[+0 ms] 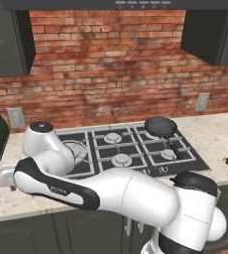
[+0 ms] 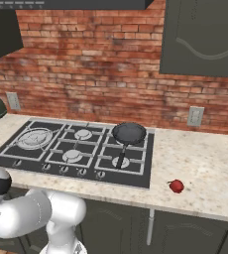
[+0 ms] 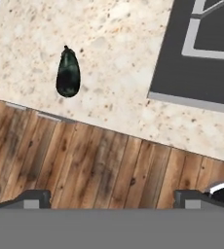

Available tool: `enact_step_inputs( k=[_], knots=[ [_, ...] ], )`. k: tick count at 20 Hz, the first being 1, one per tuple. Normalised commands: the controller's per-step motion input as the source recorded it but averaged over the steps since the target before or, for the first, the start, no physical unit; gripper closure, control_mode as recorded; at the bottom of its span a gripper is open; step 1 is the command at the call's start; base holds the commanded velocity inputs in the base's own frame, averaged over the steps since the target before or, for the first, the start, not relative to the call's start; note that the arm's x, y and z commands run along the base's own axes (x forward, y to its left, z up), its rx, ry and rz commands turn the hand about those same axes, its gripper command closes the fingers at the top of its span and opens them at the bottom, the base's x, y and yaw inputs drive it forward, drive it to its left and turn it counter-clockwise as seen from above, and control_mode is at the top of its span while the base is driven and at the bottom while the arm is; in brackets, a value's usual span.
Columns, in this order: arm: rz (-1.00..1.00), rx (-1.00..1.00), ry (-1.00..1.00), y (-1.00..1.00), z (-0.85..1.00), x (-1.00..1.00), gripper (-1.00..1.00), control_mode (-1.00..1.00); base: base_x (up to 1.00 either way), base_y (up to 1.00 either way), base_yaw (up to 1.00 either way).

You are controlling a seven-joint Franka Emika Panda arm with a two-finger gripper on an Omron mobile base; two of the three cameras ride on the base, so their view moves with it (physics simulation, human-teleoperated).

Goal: Put the eggplant and bell pepper in the pan. Then turn on the rear right burner and set the heat to medium.

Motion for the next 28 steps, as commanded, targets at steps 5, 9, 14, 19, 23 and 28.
enact_step_inputs(
  k=[5, 9, 14, 19, 23, 28],
  knots=[
    [0.01, 0.0, 0.03, 0.34, -0.15, 0.16, -1.0, -1.0, 0.0, 0.0, 0.0],
    [0.0, 0.0, 0.03, 0.35, -0.15, 0.18, -1.0, -1.0, 0.0, 0.0, 0.0],
    [0.0, 0.0, 0.01, 0.3, -0.11, 0.13, -1.0, -1.0, 0.0, 0.0, 0.0],
    [0.0, -0.04, 0.0, 0.31, -0.11, 0.1, -1.0, -1.0, 0.0, 0.0, 0.0],
    [0.0, -0.02, 0.0, 0.26, -0.13, 0.15, -1.0, -1.0, 0.0, 0.0, 0.0],
    [0.0, 0.0, 0.02, 0.22, -0.15, 0.21, -1.0, -1.0, 0.0, 0.0, 0.0]
  ],
)
